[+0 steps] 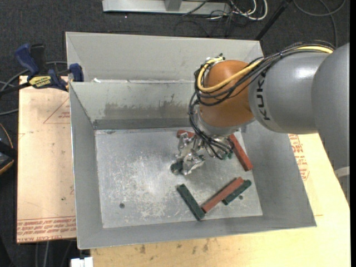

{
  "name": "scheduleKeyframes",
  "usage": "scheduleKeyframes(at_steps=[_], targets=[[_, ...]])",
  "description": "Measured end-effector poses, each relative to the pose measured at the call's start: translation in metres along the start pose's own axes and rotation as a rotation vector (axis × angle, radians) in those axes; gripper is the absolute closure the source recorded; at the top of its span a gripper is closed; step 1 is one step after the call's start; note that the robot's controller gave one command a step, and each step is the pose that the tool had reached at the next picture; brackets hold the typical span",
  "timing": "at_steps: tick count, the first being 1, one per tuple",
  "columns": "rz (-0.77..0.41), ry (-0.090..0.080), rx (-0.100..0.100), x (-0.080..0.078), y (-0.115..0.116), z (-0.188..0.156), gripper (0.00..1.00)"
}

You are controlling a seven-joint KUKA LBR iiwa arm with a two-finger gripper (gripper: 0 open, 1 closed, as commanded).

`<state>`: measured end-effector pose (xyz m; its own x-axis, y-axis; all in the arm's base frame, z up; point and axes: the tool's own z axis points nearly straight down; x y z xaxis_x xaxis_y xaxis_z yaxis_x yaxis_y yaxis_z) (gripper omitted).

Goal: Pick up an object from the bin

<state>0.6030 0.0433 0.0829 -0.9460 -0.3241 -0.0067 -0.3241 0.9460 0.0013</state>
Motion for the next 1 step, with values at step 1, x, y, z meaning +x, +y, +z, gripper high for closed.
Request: scheduleKeyframes(at_steps=[1], targets=[[-0.203, 0.005, 0.0, 0.0043, -0.0076, -0.2021, 1.0]])
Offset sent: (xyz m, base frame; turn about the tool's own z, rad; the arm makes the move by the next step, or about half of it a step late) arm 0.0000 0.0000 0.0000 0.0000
